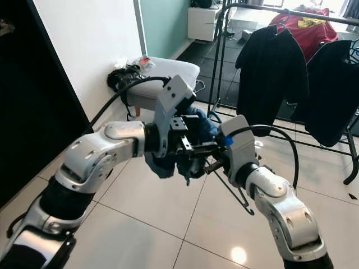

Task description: Hang hanger

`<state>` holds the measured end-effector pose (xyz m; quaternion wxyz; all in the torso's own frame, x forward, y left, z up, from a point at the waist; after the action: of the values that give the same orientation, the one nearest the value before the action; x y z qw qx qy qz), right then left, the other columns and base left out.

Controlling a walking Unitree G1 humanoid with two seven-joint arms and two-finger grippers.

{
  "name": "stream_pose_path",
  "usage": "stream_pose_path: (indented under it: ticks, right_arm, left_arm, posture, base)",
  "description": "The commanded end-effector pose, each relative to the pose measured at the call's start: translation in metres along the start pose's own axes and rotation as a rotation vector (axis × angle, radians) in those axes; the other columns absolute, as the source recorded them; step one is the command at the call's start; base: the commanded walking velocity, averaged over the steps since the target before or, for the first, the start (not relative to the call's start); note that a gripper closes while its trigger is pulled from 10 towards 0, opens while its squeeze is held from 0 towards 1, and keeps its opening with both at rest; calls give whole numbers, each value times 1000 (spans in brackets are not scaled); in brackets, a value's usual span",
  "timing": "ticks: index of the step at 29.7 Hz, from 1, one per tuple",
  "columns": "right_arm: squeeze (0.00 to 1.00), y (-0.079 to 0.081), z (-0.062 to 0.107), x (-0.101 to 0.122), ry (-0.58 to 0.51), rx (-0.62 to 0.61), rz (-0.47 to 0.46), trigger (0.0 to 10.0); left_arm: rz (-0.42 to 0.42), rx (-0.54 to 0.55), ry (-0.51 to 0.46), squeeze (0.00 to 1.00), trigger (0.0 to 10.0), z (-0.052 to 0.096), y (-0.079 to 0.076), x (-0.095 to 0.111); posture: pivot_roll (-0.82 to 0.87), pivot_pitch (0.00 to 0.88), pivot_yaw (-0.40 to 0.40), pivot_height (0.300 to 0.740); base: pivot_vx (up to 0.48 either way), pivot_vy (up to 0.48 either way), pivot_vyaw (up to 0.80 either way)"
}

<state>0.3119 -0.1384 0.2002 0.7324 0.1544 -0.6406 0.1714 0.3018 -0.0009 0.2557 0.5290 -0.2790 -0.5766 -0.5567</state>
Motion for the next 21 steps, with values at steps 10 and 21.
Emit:
stream_pose_path:
  ticks: [10,21]
  right_arm:
    - [0,-1,14,24,-134,107,-83,10000]
    - [0,-15,37,41,-186,175,-147,10000]
  left_arm:
    - [-79,66,11,1000,10000,35,29,4]
    - [-39,174,-42,1000,10000,77,56,10]
  posture:
    - [-60,100,0,740]
    - [-61,100,-3,740]
  base:
    - [0,0,0]
    - [0,0,0]
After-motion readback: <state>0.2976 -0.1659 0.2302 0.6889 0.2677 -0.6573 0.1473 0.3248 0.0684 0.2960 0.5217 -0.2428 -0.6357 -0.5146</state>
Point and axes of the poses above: a point about 5 cm out from each wrist's last joint towards the gripper, its own z axis pointing back from the gripper into the wrist, its own x axis along the axis of the wrist's last joint, y = z × x, the point moved 4 cm from there along -z, pointing out of the wrist towards the gripper, and after that the axes turned 11 degrees about -z, right-handed, at the moved point
